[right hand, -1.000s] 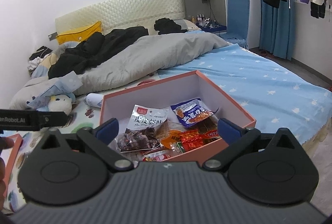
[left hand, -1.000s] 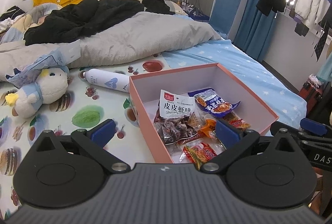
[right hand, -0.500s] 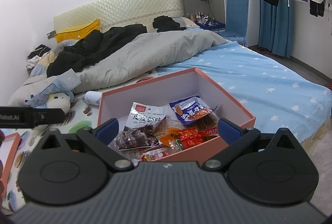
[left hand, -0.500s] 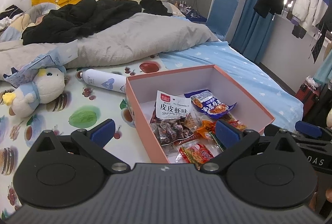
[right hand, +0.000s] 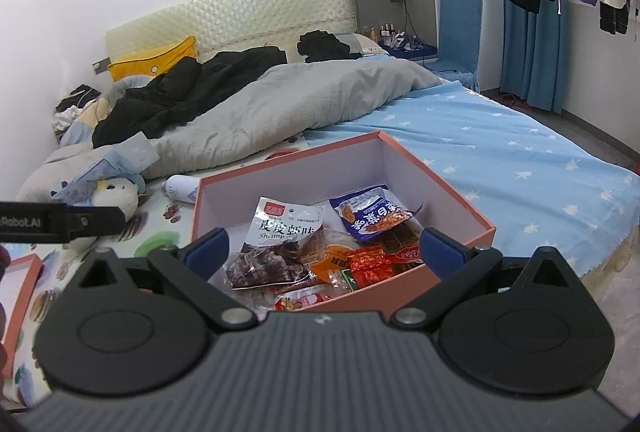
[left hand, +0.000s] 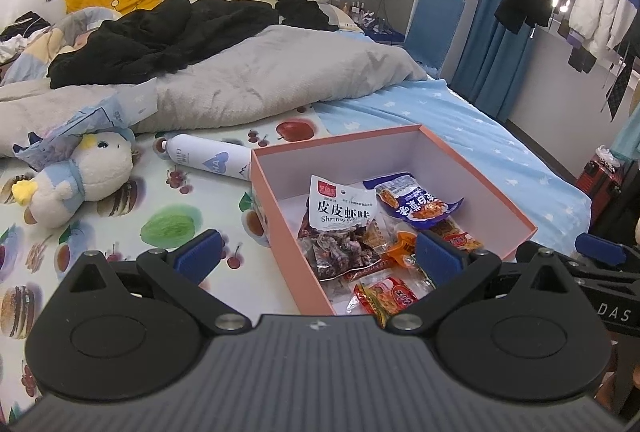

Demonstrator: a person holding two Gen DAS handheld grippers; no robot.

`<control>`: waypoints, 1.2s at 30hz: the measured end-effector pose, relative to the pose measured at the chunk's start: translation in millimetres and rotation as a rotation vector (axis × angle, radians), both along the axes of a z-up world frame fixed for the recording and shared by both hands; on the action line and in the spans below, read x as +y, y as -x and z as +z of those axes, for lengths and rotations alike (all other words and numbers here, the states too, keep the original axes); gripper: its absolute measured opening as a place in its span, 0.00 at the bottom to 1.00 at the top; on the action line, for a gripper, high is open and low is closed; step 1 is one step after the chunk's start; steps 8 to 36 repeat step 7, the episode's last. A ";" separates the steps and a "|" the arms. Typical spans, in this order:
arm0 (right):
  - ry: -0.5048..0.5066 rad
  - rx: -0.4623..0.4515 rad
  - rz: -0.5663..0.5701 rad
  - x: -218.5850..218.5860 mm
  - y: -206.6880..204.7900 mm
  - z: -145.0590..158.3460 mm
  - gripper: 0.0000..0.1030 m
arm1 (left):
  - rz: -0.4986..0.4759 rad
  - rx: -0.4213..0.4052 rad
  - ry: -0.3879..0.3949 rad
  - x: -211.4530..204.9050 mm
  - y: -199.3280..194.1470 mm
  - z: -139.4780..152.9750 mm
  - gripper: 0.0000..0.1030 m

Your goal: Organize snacks

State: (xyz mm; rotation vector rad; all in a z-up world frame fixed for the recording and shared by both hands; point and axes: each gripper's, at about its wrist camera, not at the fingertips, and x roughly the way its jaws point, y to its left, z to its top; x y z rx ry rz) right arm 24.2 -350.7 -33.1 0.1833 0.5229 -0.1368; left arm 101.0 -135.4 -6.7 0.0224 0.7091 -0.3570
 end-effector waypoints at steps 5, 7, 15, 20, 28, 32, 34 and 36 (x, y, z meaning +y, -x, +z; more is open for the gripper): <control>-0.003 0.001 0.002 -1.3 0.1 -0.1 1.00 | 0.005 0.008 -0.005 -0.1 -1.1 -1.3 1.00; -0.004 0.000 0.002 -1.5 0.3 -0.2 1.00 | 0.007 0.010 -0.005 0.2 -1.6 -1.4 1.00; -0.004 0.000 0.002 -1.5 0.3 -0.2 1.00 | 0.007 0.010 -0.005 0.2 -1.6 -1.4 1.00; -0.004 0.000 0.002 -1.5 0.3 -0.2 1.00 | 0.007 0.010 -0.005 0.2 -1.6 -1.4 1.00; -0.004 0.000 0.002 -1.5 0.3 -0.2 1.00 | 0.007 0.010 -0.005 0.2 -1.6 -1.4 1.00; -0.004 0.000 0.002 -1.5 0.3 -0.2 1.00 | 0.007 0.010 -0.005 0.2 -1.6 -1.4 1.00; -0.004 0.000 0.002 -1.5 0.3 -0.2 1.00 | 0.007 0.010 -0.005 0.2 -1.6 -1.4 1.00; -0.004 0.000 0.002 -1.5 0.3 -0.2 1.00 | 0.007 0.010 -0.005 0.2 -1.6 -1.4 1.00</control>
